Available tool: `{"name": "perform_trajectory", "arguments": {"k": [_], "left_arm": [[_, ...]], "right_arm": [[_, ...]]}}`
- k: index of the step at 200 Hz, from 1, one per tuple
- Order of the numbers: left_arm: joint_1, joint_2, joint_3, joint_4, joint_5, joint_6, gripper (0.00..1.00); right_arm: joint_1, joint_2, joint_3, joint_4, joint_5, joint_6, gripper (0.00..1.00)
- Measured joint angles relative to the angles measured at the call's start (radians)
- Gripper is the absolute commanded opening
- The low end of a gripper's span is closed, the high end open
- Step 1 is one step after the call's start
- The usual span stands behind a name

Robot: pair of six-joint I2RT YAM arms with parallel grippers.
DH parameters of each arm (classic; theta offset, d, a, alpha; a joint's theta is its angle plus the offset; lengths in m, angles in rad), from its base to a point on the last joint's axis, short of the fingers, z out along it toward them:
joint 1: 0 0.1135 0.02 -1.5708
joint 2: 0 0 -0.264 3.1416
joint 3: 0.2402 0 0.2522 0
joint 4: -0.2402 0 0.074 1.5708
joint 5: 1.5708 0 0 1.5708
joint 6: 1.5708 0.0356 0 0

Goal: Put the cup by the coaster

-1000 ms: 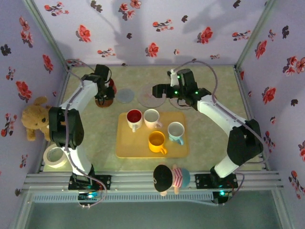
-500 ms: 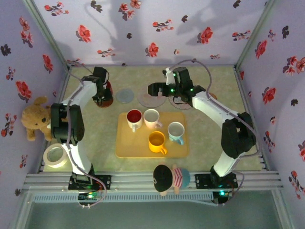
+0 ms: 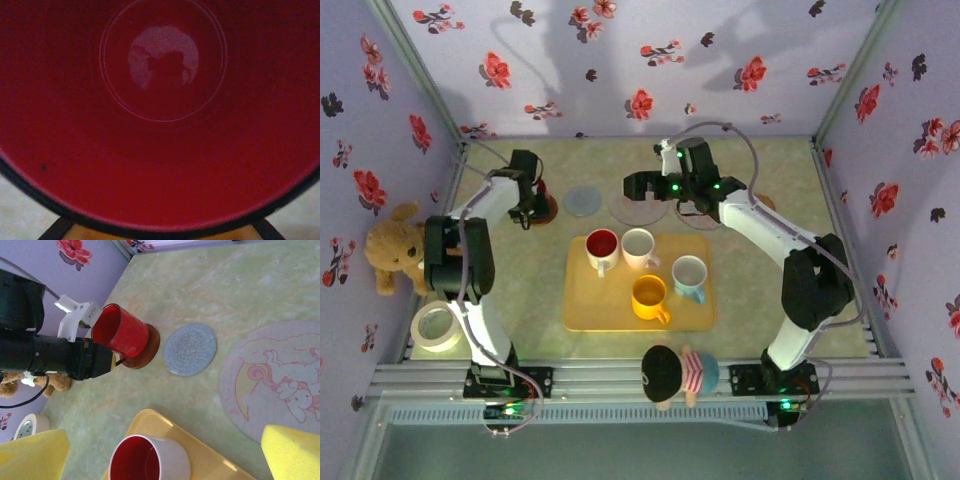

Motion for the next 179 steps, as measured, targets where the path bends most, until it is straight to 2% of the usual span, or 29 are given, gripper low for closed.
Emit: {"name": "perform_trajectory", "arguments": {"k": [82,179], "left_arm": [[0.014,0.013,-0.014,0.051,0.019,-0.002,0.00],[0.014,0.011,-0.030,0.080,0.029,-0.004,0.09]], "right_arm": [[0.013,0.012,0.009,-0.001,0.000,0.000,1.00],[0.020,0.013,0.011,-0.012,0.000,-0.001,1.00]]}}
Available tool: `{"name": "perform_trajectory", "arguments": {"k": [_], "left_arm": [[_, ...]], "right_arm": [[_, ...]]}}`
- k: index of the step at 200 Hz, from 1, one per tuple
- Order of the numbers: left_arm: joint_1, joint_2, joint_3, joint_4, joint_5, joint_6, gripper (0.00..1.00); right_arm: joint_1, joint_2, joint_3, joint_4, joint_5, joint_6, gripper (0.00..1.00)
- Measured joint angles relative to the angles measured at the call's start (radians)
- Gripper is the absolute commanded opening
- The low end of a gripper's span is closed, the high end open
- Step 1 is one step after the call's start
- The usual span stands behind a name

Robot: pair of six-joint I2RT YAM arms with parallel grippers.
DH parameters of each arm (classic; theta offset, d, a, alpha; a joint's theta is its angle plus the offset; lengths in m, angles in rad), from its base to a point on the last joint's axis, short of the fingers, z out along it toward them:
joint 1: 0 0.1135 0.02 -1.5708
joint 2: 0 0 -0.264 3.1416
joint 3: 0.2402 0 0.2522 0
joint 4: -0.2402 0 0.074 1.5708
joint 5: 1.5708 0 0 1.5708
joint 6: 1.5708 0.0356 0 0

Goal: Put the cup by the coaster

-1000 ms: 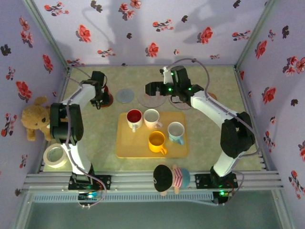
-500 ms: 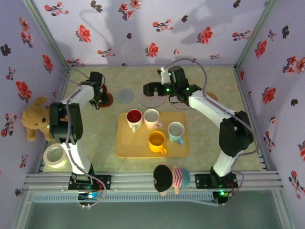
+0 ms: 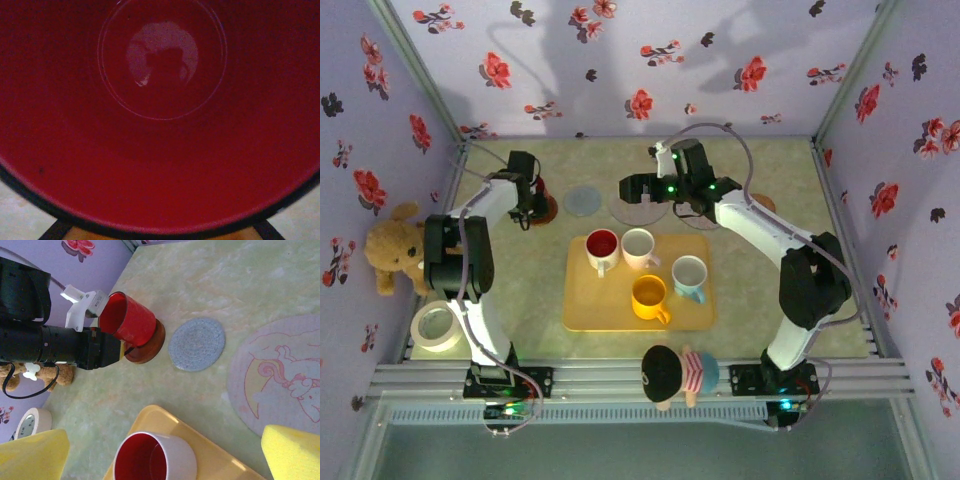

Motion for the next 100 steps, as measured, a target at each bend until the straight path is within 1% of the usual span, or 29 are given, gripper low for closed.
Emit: {"name": "perform_trajectory", "arguments": {"k": [59,100], "left_arm": [[0.000,-0.023,-0.023,-0.003,0.006,0.000,0.10],[0.000,-0.032,-0.031,-0.014,0.008,0.000,0.15]], "right_arm": [[0.007,0.000,0.000,-0.004,0.000,-0.001,1.00],[0.011,0.000,0.000,-0.004,0.000,-0.002,1.00]]}}
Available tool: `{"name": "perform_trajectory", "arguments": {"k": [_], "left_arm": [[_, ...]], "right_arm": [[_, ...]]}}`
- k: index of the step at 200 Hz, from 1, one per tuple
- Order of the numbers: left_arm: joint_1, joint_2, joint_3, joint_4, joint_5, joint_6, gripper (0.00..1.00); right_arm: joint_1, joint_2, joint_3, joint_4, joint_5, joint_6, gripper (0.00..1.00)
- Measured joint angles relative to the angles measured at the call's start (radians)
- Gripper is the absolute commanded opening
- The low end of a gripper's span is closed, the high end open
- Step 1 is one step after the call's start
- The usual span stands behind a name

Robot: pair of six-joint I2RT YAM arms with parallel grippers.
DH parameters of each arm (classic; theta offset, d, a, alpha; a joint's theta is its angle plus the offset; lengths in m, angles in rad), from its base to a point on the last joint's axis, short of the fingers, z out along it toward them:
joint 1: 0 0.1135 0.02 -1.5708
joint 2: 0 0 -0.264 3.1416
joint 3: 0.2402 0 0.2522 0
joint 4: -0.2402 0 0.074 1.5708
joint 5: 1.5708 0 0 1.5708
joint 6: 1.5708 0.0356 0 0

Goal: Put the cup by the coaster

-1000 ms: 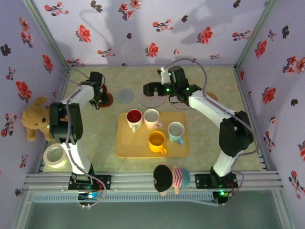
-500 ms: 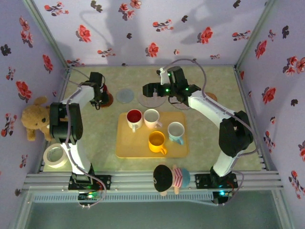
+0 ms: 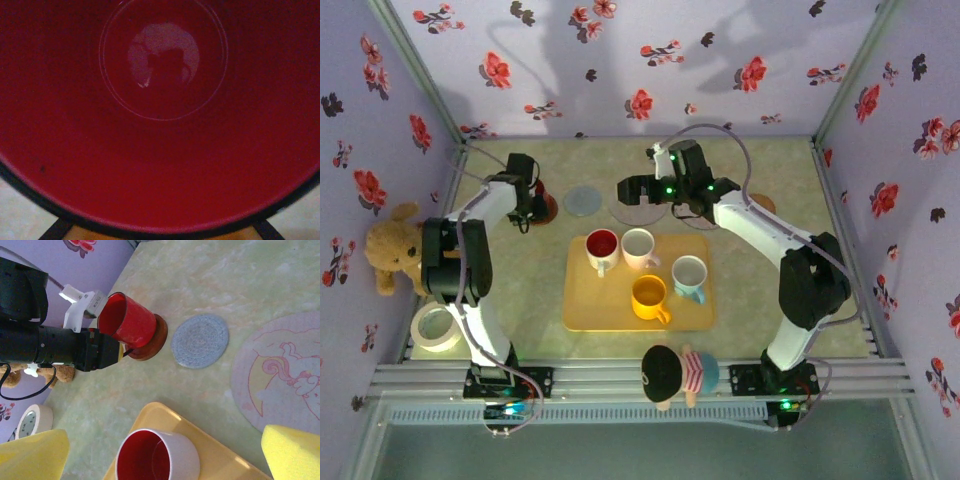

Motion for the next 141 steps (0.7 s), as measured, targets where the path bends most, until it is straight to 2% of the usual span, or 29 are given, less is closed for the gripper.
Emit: {"name": "perform_trajectory", "arguments": {"k": [33,117,141], "left_arm": [[0.000,0.000,0.000,-0.003,0.000,0.001,0.24],[0.000,-0.002,0.000,-0.058,0.001,0.004,0.32],[0.000,-0.024,0.000,-0.077,0.001,0.004,0.38]], "right_arm": [[0.001,0.000,0.000,0.000,0.000,0.000,1.00],[0.008,0.000,0.000,0.000,0.000,0.000,1.00],[0.009,0.000,0.000,0.000,0.000,0.000,1.00]]}}
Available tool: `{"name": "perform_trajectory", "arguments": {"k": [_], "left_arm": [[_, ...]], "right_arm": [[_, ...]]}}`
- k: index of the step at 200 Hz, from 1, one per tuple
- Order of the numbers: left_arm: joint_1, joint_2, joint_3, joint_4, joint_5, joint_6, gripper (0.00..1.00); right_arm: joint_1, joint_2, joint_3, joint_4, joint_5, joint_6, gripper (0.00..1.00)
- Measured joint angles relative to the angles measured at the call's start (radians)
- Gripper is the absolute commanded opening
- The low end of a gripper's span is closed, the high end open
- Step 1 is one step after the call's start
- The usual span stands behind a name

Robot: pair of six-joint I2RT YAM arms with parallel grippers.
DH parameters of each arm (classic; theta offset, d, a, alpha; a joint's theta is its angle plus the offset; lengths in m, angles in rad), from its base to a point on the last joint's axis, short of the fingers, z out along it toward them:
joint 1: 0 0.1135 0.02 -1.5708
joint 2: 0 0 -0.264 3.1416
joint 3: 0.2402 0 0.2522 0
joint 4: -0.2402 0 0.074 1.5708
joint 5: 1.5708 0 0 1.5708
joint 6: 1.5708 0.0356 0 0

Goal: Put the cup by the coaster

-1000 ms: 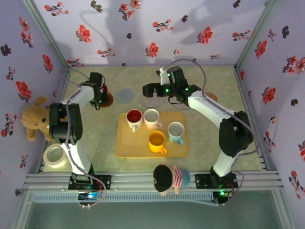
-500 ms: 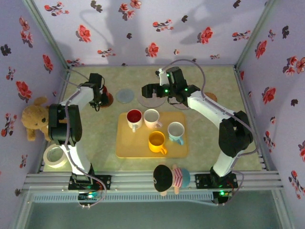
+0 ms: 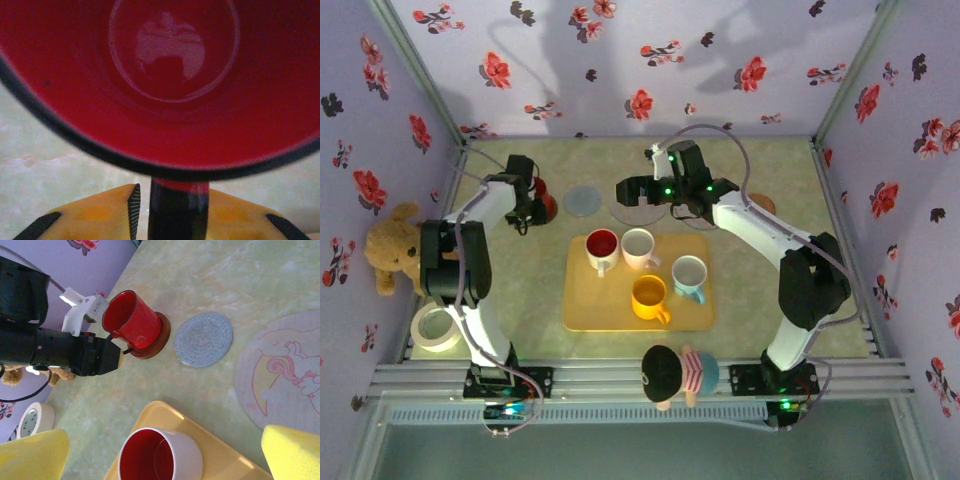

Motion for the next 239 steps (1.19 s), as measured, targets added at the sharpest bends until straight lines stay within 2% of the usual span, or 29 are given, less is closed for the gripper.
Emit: {"name": "perform_trajectory", "arguments": {"k": [31,90,141,197,239], "left_arm": [[0.000,-0.057,0.000,-0.024,0.000,0.000,0.45],[-0.008,-0.245,0.001,-0.082,0.028,0.010,0.70],[-0.098,-0.410,0.002,-0.142,0.048,0.045,0.90],[-0.216,-0.572,-0.010,-0.187,0.053,0.052,1.00],[-0.309,-0.678,-0.105,-0.187,0.056,0.052,1.00]], "right_arm": [[0.004,-0.002,-0.002,0.000,0.001,0.000,1.00],[0.017,-0.080,-0.050,-0.005,0.019,-0.016,1.00],[0.036,-0.215,-0.126,-0.014,0.059,-0.051,1.00],[0.062,-0.376,-0.267,-0.026,0.154,-0.066,1.00],[0.081,-0.515,-0.369,-0.026,0.241,-0.069,1.00]]}}
